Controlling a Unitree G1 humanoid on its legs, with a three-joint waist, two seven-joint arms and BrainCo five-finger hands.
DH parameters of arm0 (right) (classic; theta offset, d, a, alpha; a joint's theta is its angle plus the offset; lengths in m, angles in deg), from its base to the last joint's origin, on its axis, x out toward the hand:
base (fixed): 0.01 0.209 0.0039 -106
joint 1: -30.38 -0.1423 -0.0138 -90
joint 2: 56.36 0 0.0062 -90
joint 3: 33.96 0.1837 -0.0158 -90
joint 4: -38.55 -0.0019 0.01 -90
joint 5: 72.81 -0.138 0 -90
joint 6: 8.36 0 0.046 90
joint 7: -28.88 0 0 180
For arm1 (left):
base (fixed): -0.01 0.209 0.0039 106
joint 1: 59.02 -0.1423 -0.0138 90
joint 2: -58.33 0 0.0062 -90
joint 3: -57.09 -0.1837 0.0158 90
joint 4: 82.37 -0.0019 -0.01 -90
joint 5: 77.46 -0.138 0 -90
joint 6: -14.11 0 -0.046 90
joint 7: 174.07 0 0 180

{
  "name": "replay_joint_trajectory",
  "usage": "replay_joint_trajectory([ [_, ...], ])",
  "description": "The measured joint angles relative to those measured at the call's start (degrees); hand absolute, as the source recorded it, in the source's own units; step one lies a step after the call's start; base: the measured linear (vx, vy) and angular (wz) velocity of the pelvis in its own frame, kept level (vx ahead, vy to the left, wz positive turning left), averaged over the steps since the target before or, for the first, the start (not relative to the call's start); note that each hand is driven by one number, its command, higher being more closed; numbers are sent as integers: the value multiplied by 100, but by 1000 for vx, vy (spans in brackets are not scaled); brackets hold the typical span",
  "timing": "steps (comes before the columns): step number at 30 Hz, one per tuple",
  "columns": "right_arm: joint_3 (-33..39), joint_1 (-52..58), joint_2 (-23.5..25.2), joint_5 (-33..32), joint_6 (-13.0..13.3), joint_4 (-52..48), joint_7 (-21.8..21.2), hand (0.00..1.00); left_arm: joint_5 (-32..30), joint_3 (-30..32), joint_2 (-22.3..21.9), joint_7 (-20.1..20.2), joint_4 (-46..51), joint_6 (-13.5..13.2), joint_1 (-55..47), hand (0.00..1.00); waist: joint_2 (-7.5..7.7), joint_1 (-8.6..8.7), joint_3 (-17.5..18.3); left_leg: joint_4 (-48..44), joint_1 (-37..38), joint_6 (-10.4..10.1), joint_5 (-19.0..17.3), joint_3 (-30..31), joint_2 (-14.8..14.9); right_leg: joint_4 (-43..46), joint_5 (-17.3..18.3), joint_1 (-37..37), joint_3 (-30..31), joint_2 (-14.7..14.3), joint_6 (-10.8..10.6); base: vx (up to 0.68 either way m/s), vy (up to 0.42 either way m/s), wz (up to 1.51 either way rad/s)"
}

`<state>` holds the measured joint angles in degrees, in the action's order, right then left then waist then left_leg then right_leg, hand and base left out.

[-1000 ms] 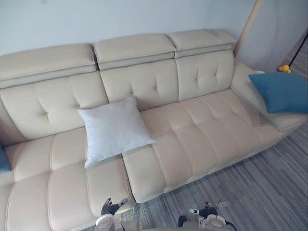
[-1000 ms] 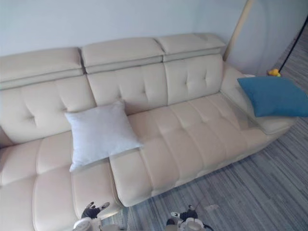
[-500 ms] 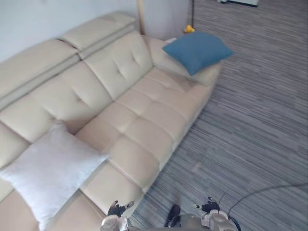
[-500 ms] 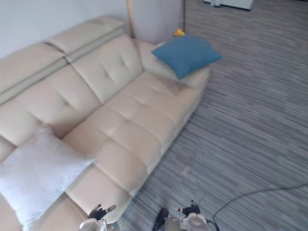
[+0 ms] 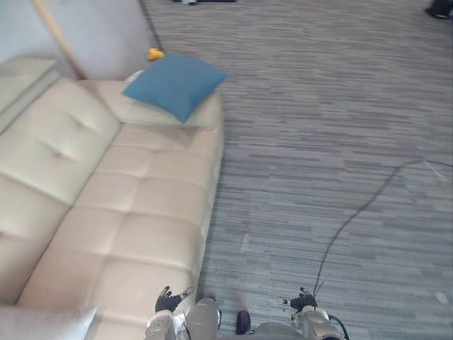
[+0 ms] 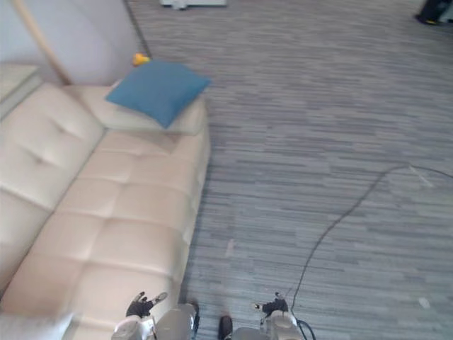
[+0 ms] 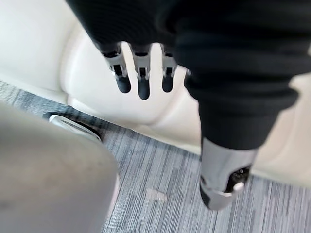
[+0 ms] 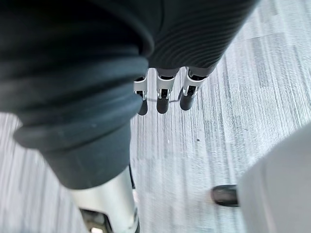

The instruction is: Pick up cushions and gather them together orderly.

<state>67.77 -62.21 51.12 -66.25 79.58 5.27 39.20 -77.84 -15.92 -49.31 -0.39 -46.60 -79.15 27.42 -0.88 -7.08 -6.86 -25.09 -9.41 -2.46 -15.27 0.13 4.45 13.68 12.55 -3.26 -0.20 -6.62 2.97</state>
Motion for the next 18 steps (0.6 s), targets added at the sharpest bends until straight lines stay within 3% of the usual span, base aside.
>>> replay_joint_trajectory([
  [3,39,145,79,0,0,-19,-21,0,3,-114,29,3,-27,41,35,0,-2,-35,-2,22,439,98,-360,-394,45,896,182,-206,-238,164,-342,285,188,-78],
  [4,45,128,108,-1,-3,-19,-33,0,19,-190,35,-1,-100,77,78,0,-34,-91,-49,68,694,131,-512,-562,110,2201,316,-785,-438,276,-823,167,79,-55],
  [5,61,164,132,-14,-18,-50,-45,0,49,-282,86,-2,-151,100,93,0,-33,-78,-65,126,831,153,-540,-605,85,2742,392,-1026,-644,454,-845,283,94,-43],
  [6,128,145,106,-22,0,-107,-57,0,51,-362,148,-6,-265,128,147,0,-20,10,-70,338,1154,160,-546,-604,90,3025,523,-1199,-1053,785,-629,226,31,-5],
  [9,171,153,39,-30,41,-115,-57,0,41,-449,153,-12,-273,128,202,0,12,112,-100,901,1727,156,-547,-523,201,2120,413,-1444,-1261,1195,-576,328,-53,18],
  [10,172,154,35,-32,49,-97,-58,0,37,-463,156,-8,-277,126,213,0,31,129,-106,995,1785,153,-548,-486,213,1860,290,-1504,-1163,1200,-596,404,-192,33],
  [11,176,122,27,-32,51,-38,-55,0,18,-496,210,-5,-282,124,226,0,101,200,-98,1169,1882,21,-618,-388,217,1246,-57,-1584,-870,1217,-629,413,-207,34],
  [12,282,65,-12,-40,49,59,-69,0,-43,-495,234,-4,-390,125,226,0,88,247,-87,1250,2053,-118,-697,-245,310,1290,-482,-1562,-851,1116,-503,413,-207,31],
  [13,372,28,-27,-40,51,86,-65,0,-66,-483,231,-4,-452,124,197,0,41,242,-56,1185,2075,-115,-689,-188,361,1330,-367,-1543,-896,1068,-476,459,-208,10],
  [14,483,-57,-22,-40,41,209,-62,0,-69,-405,180,-6,-475,122,178,0,-34,239,-36,610,1852,-128,-599,-49,472,1417,-245,-1502,-949,965,-281,367,-174,-3],
  [15,506,-69,-34,-40,41,241,-61,0,-69,-346,159,-13,-473,120,170,0,-68,238,-46,347,1749,-105,-566,8,503,1418,-210,-1454,-1001,943,-244,550,-259,3],
  [16,503,-70,-70,-52,57,250,-54,0,-62,-102,76,-13,-452,125,173,0,-181,244,-97,-945,1181,-106,-298,209,566,1365,-74,-1255,-1112,866,-173,448,-209,9],
  [17,483,-80,-127,-87,32,221,-41,0,-54,10,-4,-8,-371,131,196,0,-313,244,-185,-2390,526,-6,514,246,714,1141,-7,-848,-1181,737,-74,448,-168,13],
  [18,466,-76,-143,-110,30,223,-32,0,-46,11,-23,-8,-318,125,186,0,-318,214,-220,-2809,350,29,566,247,802,1041,-2,-707,-1195,713,-59,440,-108,4],
])
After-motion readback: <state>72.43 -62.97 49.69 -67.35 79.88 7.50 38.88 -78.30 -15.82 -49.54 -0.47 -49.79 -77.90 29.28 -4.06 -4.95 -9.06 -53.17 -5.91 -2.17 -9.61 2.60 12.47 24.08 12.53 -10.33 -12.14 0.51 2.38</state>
